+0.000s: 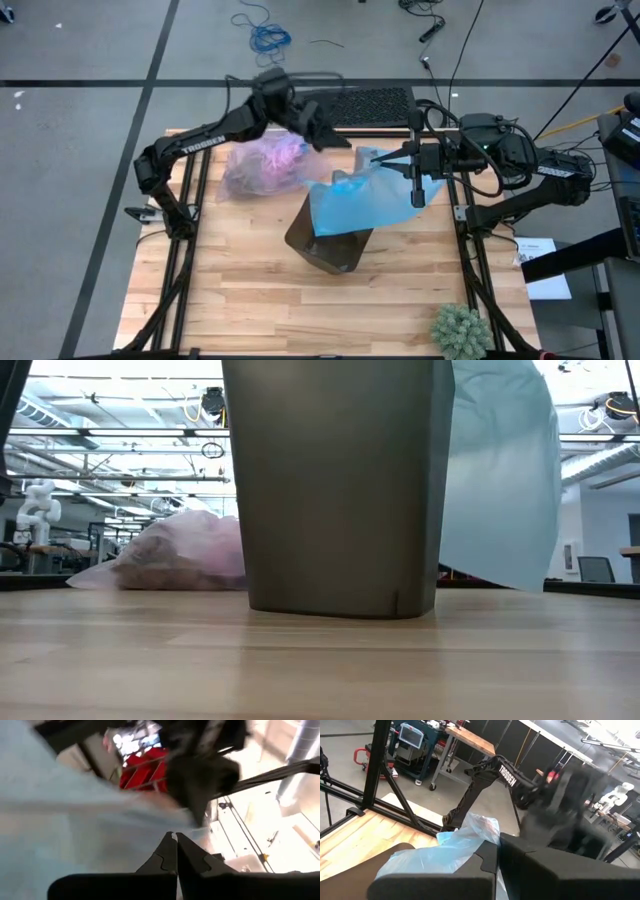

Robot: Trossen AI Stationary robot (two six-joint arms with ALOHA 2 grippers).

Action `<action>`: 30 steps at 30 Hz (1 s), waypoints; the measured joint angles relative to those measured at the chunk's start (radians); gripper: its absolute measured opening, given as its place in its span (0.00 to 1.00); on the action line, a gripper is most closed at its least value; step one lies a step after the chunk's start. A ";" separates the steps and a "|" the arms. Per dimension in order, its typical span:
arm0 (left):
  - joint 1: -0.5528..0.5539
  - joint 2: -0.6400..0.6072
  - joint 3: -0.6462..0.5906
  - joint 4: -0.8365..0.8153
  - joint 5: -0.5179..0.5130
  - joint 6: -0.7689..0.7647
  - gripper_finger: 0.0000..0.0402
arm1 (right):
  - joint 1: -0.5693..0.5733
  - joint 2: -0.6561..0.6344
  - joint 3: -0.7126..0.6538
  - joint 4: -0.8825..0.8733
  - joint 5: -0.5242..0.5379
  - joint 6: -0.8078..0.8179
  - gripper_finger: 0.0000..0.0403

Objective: Place trash/remove bag and relplace
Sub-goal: Insert the new trash bag into the trash bin

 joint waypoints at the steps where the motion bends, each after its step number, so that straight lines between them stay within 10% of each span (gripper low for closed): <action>1: 0.009 0.000 0.025 0.000 0.000 0.000 0.00 | 0.002 0.000 0.000 0.000 0.001 0.000 0.00; 16: 0.069 0.001 0.105 -0.641 0.245 0.025 0.10 | 0.031 0.000 0.000 0.000 0.030 -0.002 0.00; 30: 0.017 0.052 0.086 -0.706 0.234 0.012 0.36 | 0.037 0.000 0.000 0.000 0.026 0.000 0.00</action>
